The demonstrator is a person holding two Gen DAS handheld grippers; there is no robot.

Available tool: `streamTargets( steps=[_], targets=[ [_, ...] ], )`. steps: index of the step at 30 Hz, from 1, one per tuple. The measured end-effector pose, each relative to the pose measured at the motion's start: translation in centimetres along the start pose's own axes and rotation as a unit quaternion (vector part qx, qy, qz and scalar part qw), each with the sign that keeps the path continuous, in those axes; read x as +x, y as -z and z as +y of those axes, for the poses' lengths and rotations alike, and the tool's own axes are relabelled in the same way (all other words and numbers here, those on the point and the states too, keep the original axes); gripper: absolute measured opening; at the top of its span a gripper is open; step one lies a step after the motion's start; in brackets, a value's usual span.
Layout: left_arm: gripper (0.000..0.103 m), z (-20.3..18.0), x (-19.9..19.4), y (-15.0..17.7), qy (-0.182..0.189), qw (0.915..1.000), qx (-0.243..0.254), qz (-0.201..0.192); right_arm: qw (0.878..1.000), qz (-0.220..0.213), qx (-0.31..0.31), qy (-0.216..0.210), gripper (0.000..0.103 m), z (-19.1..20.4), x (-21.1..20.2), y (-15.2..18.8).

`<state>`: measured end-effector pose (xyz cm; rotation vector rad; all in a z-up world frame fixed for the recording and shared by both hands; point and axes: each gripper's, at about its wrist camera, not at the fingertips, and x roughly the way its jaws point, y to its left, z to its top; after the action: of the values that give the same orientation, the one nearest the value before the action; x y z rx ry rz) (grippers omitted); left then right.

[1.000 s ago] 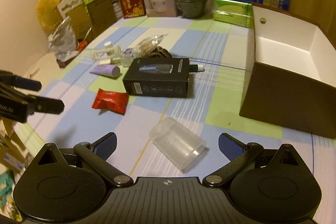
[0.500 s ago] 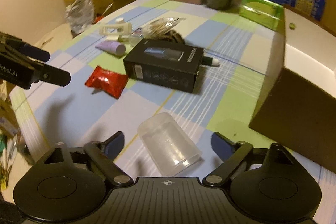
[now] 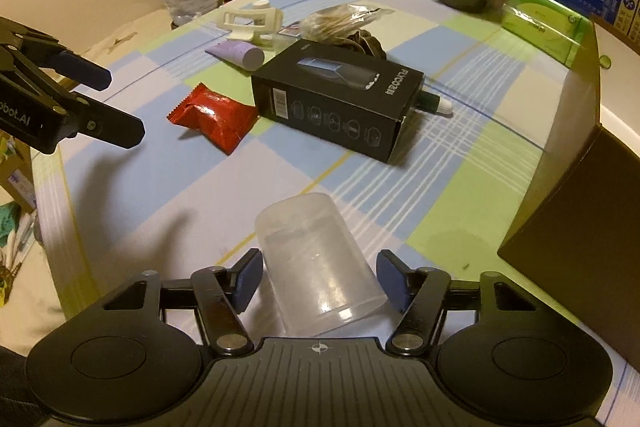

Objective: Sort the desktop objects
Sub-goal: 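Close the right tool around the clear plastic cup, then grasp the red candy packet with the left tool while the right tool holds the cup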

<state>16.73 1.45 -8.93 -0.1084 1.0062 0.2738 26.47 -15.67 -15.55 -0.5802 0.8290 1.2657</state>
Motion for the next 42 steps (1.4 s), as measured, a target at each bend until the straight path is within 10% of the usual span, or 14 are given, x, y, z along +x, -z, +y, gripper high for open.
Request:
streamTargets(
  steps=[12, 26, 36, 42],
  targets=[
    [0.085, -0.4, 1.8, -1.0, 0.032, 0.9924, 0.118, -0.012, 0.995, 0.004, 0.101, 0.025, 0.054, -2.1, -2.2, 1.8],
    [0.079, 0.9, 7.4, -4.1, 0.122, 0.9415, 0.314, 0.014, 0.950, -0.001, 0.290, 0.117, 0.054, -3.6, -6.2, 5.3],
    [0.044, 2.4, 9.1, -4.2, 0.169, 0.9318, 0.318, 0.043, 0.929, -0.003, 0.337, 0.155, 0.055, -2.2, -6.3, 5.6],
    [0.031, 2.5, 9.1, -4.1, 0.181, 0.9406, 0.282, 0.057, 0.928, -0.002, 0.333, 0.166, 0.056, -1.5, -6.0, 5.2]
  ],
)
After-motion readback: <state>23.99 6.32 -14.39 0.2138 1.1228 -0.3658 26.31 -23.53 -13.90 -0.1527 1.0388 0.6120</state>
